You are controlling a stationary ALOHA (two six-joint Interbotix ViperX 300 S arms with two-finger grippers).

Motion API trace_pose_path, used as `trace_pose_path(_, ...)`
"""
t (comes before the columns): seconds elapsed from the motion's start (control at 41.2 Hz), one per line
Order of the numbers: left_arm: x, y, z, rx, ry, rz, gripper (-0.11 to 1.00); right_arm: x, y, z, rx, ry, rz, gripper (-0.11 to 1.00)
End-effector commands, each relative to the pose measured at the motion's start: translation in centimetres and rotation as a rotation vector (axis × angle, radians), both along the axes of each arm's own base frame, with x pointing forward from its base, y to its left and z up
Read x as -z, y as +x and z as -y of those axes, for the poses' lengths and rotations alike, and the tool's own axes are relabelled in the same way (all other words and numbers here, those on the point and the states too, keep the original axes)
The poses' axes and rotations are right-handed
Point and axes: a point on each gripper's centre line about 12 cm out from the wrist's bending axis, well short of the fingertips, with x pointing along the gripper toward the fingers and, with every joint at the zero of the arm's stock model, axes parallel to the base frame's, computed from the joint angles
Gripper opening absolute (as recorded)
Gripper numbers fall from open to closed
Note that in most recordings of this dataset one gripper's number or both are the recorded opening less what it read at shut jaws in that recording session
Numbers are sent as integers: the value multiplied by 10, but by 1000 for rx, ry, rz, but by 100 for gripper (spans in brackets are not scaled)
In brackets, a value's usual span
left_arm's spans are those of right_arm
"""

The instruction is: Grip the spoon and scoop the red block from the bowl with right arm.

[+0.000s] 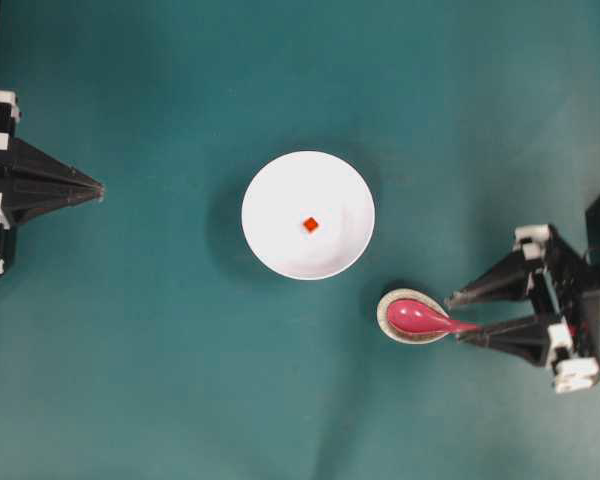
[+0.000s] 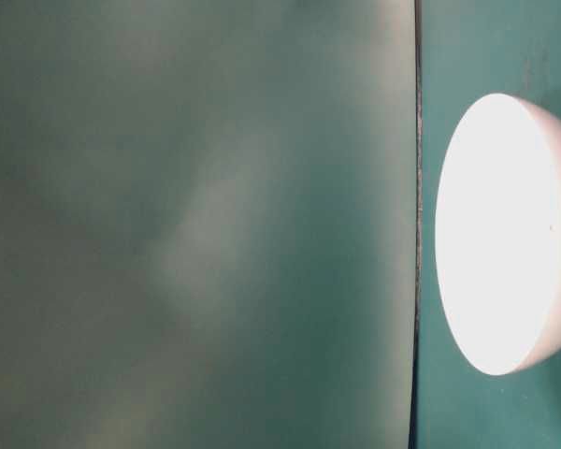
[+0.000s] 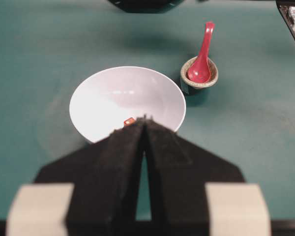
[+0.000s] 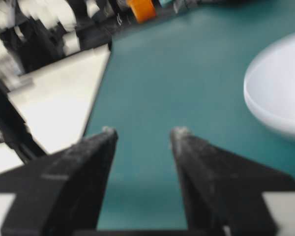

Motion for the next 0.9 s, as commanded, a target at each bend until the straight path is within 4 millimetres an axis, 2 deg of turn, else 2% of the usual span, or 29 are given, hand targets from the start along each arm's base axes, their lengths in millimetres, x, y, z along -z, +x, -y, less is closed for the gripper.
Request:
trace_pose_path(0.0, -12, 2, 0, 0, -1, 28, 0, 12, 0, -11, 47, 11, -24, 55)
trace_pose_path(0.121, -10, 3, 0, -2, -1, 17, 0, 41, -8, -20, 146, 0, -132, 55)
trace_pose_path(0.267, -7, 3, 0, 0, -1, 3, 0, 62, -13, -31, 196, -50, -206, 55)
trace_pose_path(0.389, -6, 3, 0, -2, 0, -3, 0, 72, -14, -36, 197, -89, -233, 55)
trace_pose_path(0.68, -6, 3, 0, 0, -1, -3, 0, 91, -28, -22, 178, -144, -336, 55)
trace_pose_path(0.874, -6, 3, 2, 9, -1, -3, 0, 97, -34, -21, 155, -155, -380, 55)
